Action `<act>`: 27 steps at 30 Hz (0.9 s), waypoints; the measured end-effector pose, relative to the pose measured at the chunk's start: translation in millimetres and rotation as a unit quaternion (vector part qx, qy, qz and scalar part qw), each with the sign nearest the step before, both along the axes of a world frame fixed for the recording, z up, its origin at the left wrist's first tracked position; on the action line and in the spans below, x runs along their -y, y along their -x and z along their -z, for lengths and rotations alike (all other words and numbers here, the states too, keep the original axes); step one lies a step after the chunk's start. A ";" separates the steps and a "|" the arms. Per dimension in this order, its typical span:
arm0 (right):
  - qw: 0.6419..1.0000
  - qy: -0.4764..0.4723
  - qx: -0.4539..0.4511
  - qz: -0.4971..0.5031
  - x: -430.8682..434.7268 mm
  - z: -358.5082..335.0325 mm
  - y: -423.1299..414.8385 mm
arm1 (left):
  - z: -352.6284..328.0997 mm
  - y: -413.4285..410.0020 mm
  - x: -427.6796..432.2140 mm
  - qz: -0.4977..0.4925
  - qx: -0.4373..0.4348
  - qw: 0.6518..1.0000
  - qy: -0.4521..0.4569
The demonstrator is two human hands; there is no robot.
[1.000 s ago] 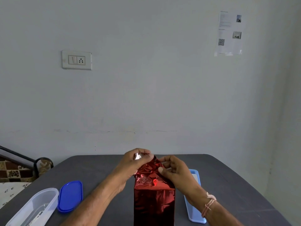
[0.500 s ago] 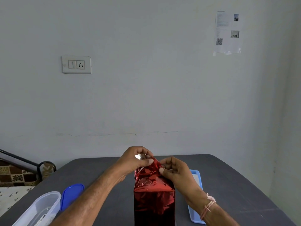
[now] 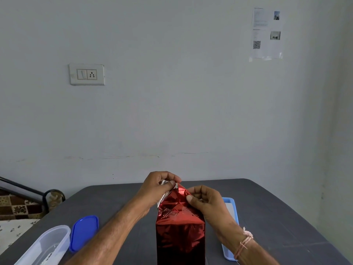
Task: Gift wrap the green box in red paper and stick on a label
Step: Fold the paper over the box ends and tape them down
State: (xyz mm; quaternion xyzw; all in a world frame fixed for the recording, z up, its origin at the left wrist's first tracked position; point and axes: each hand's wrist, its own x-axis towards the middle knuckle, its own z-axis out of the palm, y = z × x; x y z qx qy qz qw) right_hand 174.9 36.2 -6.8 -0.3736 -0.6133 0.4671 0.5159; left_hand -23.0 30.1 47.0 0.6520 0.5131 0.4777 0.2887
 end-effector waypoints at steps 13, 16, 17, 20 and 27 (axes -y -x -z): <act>1.000 0.009 -0.024 0.011 3.6 -4.8 5.2 | 1.8 -8.3 7.6 -0.008 0.012 0.999 -0.029; 0.999 0.015 -0.031 0.007 4.5 -5.6 3.9 | 3.3 -9.3 11.0 -0.001 0.044 0.999 -0.019; 0.999 0.017 -0.034 0.004 4.5 -5.3 3.4 | 4.6 -8.9 13.2 0.008 0.066 0.998 -0.004; 0.998 0.023 -0.054 -0.006 6.9 -7.6 3.2 | 11.3 -4.1 21.7 0.039 0.122 0.990 0.054; 0.999 -0.003 -0.012 -0.039 6.7 -21.5 5.4 | 37.2 17.7 37.5 0.092 0.196 0.963 0.159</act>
